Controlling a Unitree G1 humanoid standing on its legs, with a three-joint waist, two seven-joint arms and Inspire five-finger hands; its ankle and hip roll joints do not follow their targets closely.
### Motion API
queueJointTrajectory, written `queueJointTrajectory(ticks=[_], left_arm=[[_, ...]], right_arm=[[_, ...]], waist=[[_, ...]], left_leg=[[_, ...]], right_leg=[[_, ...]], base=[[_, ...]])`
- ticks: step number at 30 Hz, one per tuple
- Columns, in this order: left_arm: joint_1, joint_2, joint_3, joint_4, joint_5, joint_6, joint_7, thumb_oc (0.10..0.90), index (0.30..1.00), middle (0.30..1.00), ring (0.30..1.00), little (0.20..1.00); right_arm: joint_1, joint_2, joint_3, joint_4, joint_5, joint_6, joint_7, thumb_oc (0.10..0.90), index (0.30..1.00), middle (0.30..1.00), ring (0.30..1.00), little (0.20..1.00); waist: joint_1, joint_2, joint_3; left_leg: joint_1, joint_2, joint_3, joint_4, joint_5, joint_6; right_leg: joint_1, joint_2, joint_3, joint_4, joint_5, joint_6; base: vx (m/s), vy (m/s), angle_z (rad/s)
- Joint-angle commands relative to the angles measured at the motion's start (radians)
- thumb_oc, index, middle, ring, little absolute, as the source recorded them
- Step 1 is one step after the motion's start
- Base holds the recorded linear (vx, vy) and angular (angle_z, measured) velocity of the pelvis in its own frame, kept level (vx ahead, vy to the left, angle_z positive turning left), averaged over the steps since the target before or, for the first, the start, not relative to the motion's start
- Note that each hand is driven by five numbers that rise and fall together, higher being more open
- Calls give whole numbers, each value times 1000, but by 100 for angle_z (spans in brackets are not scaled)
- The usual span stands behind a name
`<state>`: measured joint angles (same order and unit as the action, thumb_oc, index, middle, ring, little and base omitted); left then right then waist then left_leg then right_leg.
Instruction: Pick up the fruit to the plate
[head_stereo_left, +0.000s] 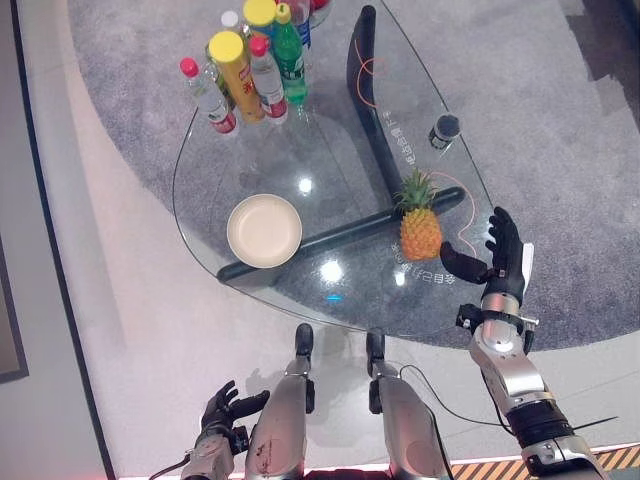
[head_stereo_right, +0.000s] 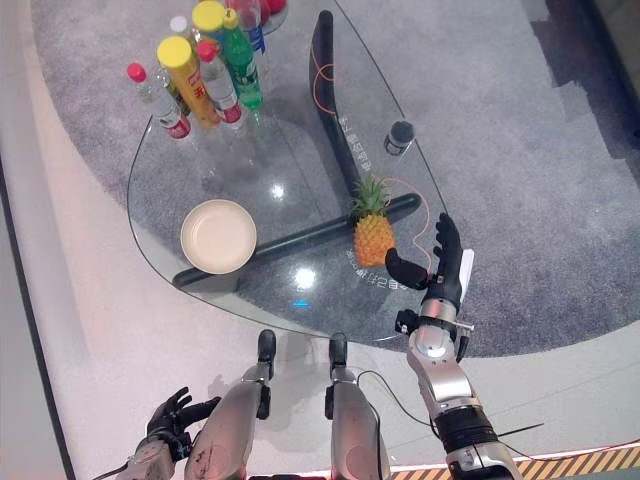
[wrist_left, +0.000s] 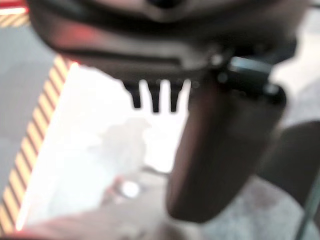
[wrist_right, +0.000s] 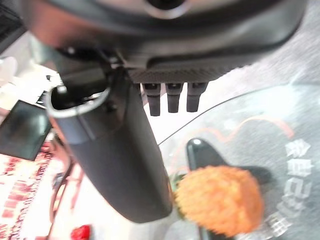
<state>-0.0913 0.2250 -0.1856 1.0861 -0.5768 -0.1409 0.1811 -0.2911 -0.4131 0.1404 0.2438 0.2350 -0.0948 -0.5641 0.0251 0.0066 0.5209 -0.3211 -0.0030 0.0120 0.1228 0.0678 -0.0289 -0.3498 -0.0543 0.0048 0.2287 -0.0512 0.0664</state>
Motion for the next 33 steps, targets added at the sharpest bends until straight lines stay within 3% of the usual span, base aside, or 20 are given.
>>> queueJointTrajectory(ticks=[1,13,33], left_arm=[[33,7,-15,-13,-29,-1,11,800,900,900,900,900],[17,3,-62,-57,-76,8,15,800,900,900,900,900],[-18,12,-121,-87,-132,18,35,800,900,900,900,900]], right_arm=[[-55,-74,-12,-163,-31,-37,-65,800,900,900,900,900],[-169,-47,44,-94,-23,45,-164,800,900,900,900,900],[-340,-93,91,155,68,47,-230,800,900,900,900,900]], waist=[[-4,-37,-1],[12,-23,-1],[40,8,-1]], left_leg=[[-70,-108,-42,185,-140,34],[-152,-119,-36,206,-137,42],[-228,-124,-25,212,-124,45]], right_leg=[[-2,41,-25,-31,51,-27],[-92,37,-27,-8,59,-27],[-191,20,-43,24,70,-15]], base=[[8,42,6],[-5,46,3],[-2,7,1]])
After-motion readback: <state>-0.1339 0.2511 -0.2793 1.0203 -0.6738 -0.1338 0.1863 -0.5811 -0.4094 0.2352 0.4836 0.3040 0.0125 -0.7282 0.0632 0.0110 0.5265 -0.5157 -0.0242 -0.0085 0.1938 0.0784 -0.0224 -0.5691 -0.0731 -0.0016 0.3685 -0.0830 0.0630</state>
